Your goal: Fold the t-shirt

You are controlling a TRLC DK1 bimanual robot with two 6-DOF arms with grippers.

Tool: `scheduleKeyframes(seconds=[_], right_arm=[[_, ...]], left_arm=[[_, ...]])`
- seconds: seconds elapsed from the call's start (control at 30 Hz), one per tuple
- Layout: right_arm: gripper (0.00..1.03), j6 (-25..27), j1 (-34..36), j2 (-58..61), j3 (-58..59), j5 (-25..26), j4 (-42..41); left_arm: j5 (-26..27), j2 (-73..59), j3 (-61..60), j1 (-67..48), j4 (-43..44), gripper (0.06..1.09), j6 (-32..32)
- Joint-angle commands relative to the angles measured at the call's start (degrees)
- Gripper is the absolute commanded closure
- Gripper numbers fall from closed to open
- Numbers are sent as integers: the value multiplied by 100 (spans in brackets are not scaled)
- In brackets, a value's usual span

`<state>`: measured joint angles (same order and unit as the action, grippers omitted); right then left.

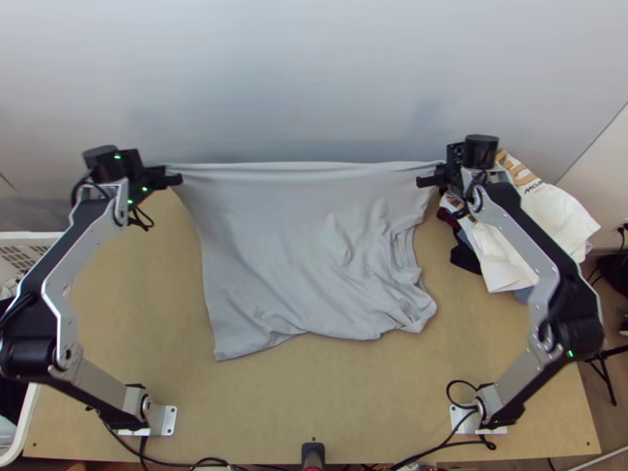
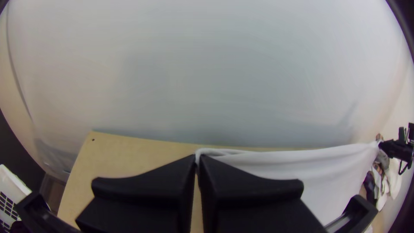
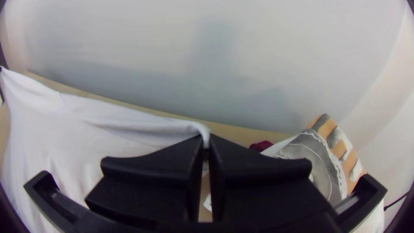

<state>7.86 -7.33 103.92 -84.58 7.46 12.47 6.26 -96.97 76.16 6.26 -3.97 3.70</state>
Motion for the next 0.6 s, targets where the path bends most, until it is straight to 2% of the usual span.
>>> scheduleKeyframes(seconds=[0.0, 0.23, 0.4, 0.57], right_arm=[[100, 120, -14, 1025, -604, 150, -140], [100, 120, -14, 1245, -639, 150, 441], [100, 128, -137, 761, -6, 150, 651], [100, 76, -374, 225, 697, 141, 810]], left_arm=[[-90, -569, -49, -90, 10, 97, -239], [-116, -753, -339, -310, -333, 97, -652], [-108, -604, -594, -354, -878, 97, -669], [-99, -164, -1130, -521, -913, 97, -713]])
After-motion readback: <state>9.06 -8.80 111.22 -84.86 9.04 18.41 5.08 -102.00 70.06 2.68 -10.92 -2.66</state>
